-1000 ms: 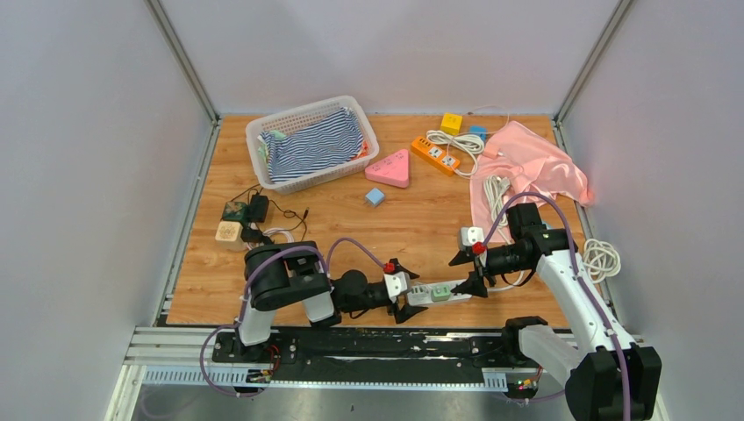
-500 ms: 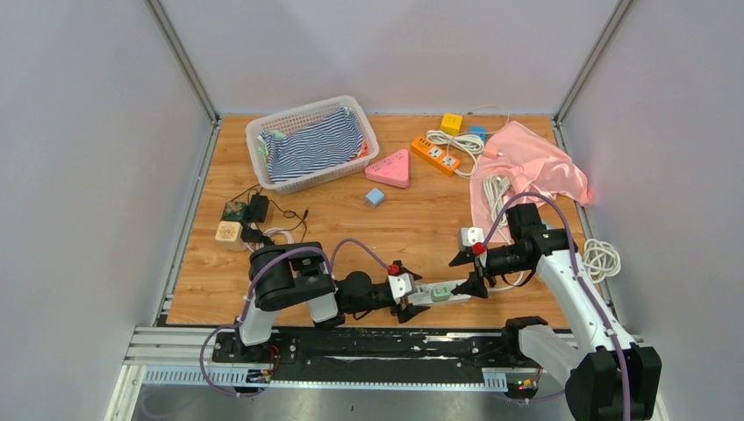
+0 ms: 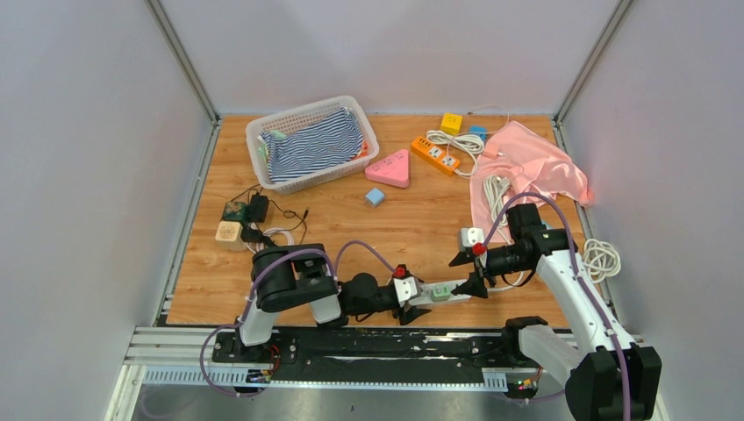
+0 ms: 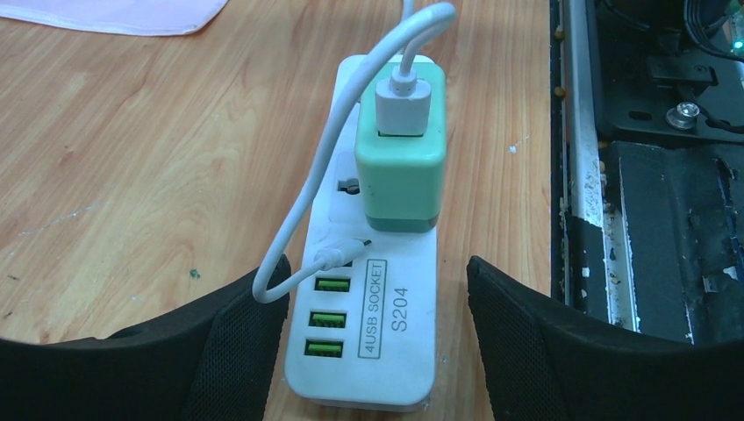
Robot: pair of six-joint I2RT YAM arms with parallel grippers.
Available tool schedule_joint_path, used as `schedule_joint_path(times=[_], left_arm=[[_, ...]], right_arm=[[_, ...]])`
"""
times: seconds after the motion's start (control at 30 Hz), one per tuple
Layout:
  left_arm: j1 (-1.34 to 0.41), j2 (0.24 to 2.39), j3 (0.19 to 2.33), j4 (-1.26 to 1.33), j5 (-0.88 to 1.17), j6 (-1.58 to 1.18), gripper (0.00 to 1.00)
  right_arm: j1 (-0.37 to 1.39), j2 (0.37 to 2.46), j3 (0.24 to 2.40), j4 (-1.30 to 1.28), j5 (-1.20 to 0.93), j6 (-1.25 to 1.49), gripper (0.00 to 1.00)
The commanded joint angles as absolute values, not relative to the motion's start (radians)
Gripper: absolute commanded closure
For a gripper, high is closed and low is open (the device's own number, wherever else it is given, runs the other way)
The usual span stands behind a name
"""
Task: Pull the plug off the socket
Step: Remove the plug from the socket.
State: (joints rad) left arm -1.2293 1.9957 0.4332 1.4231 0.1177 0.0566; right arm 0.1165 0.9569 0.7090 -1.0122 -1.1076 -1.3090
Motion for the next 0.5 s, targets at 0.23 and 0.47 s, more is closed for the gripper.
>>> schedule_joint_path(times=[0.23,0.47], left_arm=[[-1.252,2.011,0.46,1.373,0.069,0.092,0.25],[-1.252,2.008,0.482,1.319,0.083,0.095,0.33]], right_arm=[[0.107,0.949,0.683,-1.048,-1.135,-1.356,0.33],[0.107,0.948,0.68,-1.052,-1.134,-1.373,0.32]])
